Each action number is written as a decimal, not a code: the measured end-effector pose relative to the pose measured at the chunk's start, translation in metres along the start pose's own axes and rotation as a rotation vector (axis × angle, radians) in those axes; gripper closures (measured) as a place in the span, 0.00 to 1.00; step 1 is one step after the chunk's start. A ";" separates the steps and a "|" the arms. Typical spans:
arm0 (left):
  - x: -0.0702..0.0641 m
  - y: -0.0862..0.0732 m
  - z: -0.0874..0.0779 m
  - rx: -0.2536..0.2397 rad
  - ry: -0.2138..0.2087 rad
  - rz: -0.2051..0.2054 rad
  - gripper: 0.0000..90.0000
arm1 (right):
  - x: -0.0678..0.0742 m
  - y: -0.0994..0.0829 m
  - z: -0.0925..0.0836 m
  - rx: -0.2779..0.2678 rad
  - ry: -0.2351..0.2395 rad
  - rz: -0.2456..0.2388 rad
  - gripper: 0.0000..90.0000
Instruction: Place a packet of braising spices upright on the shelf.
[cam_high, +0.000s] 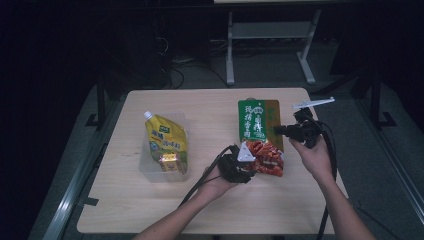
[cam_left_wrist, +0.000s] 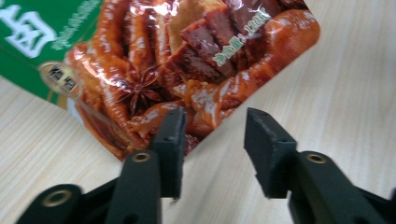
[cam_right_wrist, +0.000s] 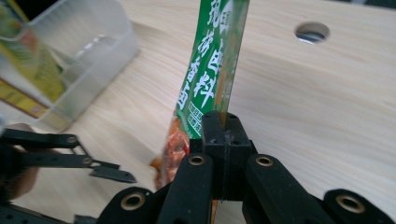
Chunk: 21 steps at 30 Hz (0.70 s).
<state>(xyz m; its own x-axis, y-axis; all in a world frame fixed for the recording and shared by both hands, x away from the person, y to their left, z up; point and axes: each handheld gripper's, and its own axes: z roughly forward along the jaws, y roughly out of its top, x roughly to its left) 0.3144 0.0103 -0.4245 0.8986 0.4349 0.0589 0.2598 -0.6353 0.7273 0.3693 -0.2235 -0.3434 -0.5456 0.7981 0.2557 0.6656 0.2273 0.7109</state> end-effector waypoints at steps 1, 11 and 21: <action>-0.001 -0.001 -0.002 -0.004 -0.003 0.001 0.59 | 0.005 0.002 -0.001 -0.001 0.005 -0.014 1.00; -0.008 -0.014 -0.019 -0.017 0.002 0.009 0.47 | 0.042 0.019 -0.003 -0.025 0.009 -0.143 1.00; -0.009 -0.022 -0.030 -0.029 0.005 0.007 0.43 | 0.060 0.033 0.004 -0.052 0.020 -0.195 1.00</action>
<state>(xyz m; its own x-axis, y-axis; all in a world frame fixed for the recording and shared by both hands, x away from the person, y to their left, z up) 0.2903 0.0396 -0.4211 0.8986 0.4336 0.0669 0.2433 -0.6194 0.7464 0.3607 -0.1662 -0.3078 -0.6723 0.7301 0.1222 0.5188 0.3470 0.7813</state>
